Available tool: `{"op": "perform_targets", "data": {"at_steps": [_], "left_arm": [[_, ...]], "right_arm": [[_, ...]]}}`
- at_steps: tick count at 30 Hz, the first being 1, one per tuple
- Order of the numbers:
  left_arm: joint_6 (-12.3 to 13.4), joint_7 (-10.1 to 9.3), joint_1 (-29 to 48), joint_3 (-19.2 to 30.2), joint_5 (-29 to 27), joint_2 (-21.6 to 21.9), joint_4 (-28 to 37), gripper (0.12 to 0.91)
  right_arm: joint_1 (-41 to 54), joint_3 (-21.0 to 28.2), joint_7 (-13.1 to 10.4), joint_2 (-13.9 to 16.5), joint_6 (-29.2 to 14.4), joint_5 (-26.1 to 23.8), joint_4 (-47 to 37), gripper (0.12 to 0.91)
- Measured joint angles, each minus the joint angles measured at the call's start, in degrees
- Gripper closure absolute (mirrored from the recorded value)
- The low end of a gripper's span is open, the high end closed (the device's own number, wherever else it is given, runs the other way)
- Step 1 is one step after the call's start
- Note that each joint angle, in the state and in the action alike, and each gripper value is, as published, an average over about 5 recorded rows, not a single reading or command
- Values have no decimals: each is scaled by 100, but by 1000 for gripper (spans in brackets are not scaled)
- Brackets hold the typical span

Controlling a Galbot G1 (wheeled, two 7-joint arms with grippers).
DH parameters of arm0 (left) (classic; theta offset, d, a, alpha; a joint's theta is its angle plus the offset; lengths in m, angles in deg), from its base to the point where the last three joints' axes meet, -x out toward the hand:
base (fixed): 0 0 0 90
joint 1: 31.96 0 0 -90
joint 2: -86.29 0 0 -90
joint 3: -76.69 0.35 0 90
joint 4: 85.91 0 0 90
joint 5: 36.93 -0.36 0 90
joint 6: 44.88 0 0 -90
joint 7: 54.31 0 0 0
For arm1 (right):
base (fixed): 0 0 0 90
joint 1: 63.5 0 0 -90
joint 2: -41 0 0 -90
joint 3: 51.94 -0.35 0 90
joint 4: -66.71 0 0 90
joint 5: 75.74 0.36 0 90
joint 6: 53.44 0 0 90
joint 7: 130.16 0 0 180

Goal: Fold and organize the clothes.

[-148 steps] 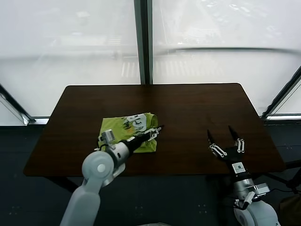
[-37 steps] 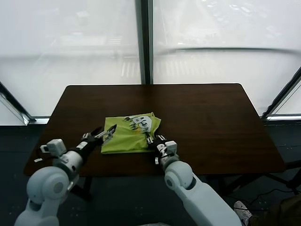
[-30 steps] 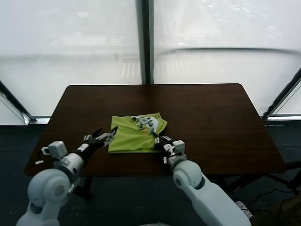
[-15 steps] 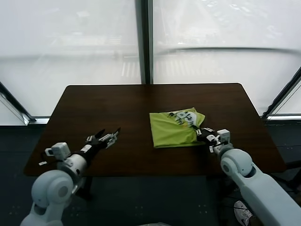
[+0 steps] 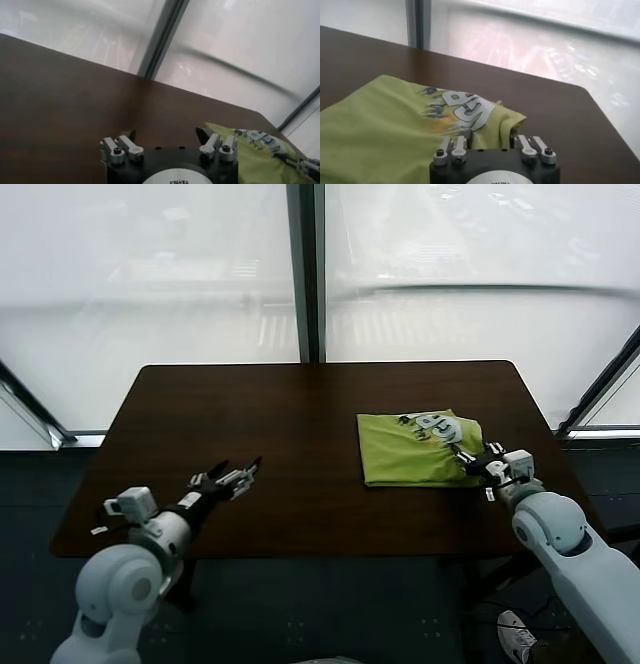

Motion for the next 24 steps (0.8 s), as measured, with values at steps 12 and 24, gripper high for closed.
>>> {"op": "perform_targets", "data": {"at_steps": [12, 24], "left_arm": [[15, 5, 27, 14, -17, -14, 58, 123], [66, -43, -17, 79, -109, -88, -91, 123]], "right_arm": [[-161, -265, -789, -14, 41, -113, 1083, 118], [1001, 1946, -2330, -1142, -404, -784, 787, 118]]}}
